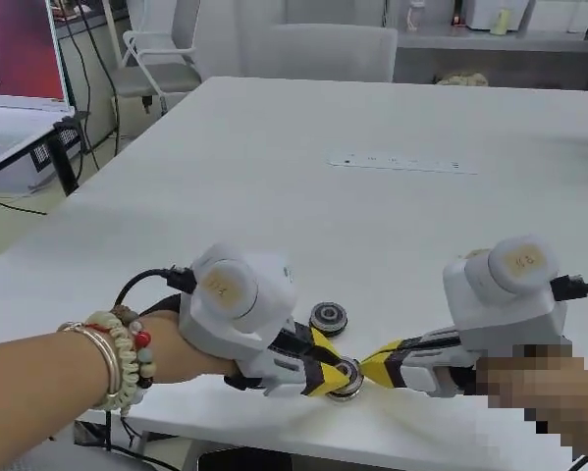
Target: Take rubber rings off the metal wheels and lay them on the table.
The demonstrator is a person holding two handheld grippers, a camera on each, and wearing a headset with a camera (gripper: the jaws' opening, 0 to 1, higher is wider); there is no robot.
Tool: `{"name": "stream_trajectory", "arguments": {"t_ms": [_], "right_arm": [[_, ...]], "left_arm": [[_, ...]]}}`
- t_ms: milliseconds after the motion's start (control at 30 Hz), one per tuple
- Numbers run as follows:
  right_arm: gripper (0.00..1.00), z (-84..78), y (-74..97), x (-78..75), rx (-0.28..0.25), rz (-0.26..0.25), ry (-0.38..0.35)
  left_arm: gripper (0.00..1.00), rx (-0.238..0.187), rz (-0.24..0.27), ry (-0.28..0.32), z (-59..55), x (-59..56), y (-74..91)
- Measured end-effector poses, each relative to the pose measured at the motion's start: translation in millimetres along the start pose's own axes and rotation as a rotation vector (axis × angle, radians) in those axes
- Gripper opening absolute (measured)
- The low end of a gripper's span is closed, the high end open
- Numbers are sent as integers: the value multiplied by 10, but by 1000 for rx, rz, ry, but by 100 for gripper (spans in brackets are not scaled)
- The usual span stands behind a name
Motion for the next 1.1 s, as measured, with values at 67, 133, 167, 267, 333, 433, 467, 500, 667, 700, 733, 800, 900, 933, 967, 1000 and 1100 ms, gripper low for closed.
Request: {"name": "stream_trajectory", "arguments": {"t_ms": [67, 133, 167, 267, 333, 433, 467, 500, 667, 700, 733, 800, 900, 933, 967, 1000, 1100], "right_arm": [[0, 9, -1, 6, -3, 4, -5], [0, 14, -4, 10, -7, 7, -14], [0, 14, -5, 11, -8, 7, -14], [0, 19, -6, 17, -11, 10, -16], [0, 22, -7, 20, -14, 14, -21], [0, 26, -9, 23, -16, 17, -25], [0, 26, -9, 25, -16, 18, -25], [0, 29, -11, 29, -16, 20, -25], [0, 42, -29, 47, -17, 30, -24], [0, 43, -31, 49, -16, 32, -22], [0, 43, -31, 50, -17, 34, -21], [0, 48, -29, 46, -20, 36, -22], [0, 61, -29, 52, -4, 30, 6], [0, 61, -42, 59, 8, 25, 22], [0, 63, -50, 63, 11, 26, 23], [0, 64, -50, 65, 12, 30, 27], [0, 93, -41, 73, 10, 43, 39]], "left_arm": [[7, 0, 0, -1, -1, 0, 1], [7, 0, 1, 2, -3, 2, 2], [7, 0, 1, 1, -3, 2, 1], [7, 1, 3, -2, -2, 0, 1], [7, 0, 3, -4, -2, 2, 0], [7, -1, -1, 0, -3, 5, -1], [7, -2, -2, -2, -4, 6, -1], [7, -2, -3, -2, -4, 6, -1], [7, -3, -6, -6, -3, 6, -3], [7, -3, -7, -7, -3, 7, -3], [7, -3, -8, -7, -4, 9, -4], [7, -4, -7, -4, -3, 11, -6], [7, -4, -3, -2, 11, 20, -24], [7, -4, -3, -2, 13, 21, -25], [7, -4, -5, -1, 12, 23, -26], [7, -5, -7, -2, 12, 23, -26], [7, -5, -9, -1, 19, 29, -36]]}}
Point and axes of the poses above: the centre of the closed fingertips' face, and the gripper's own axes: y roughly backward along the fingers, x roughly to its left, z roughly out of its top, the point moved 2 cm from there along y, roughly backward along the fingers, and after that the axes turned 14 degrees about z, right-handed, at the moved point
